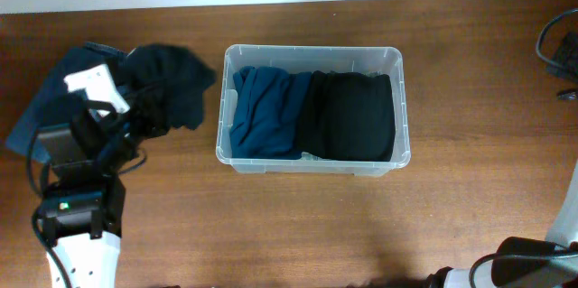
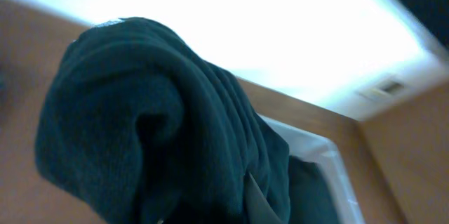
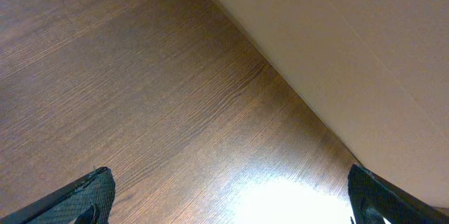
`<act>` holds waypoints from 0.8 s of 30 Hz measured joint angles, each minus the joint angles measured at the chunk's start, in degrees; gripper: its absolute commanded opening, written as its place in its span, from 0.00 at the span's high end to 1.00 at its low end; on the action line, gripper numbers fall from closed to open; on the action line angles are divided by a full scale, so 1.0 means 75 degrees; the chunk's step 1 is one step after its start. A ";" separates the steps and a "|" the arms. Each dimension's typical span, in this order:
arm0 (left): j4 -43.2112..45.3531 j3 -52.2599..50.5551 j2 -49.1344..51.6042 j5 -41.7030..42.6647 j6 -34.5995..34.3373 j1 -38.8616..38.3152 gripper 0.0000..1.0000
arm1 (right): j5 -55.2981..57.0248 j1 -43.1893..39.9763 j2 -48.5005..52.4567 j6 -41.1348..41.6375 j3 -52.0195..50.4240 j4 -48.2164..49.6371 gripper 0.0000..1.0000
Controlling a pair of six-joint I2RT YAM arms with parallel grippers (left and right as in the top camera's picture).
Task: Pack container
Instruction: 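Lift the dark sweater and carry it over the bin's left half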
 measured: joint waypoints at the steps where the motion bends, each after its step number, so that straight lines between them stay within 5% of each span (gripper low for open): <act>1: 0.0169 0.0061 -0.0003 0.0041 -0.0003 -0.0224 0.99 | 0.0000 0.0000 0.0000 0.0000 0.0000 0.0000 0.02; 16: 0.1731 0.0216 0.1696 0.0187 -0.0006 -0.3284 1.00 | 0.0000 0.0000 0.0000 0.0000 0.0000 0.0000 0.02; 24: 0.1594 0.0216 0.3284 0.0178 -0.0006 -0.3474 1.00 | 0.0003 0.0000 0.0000 0.0000 0.0000 0.0000 0.01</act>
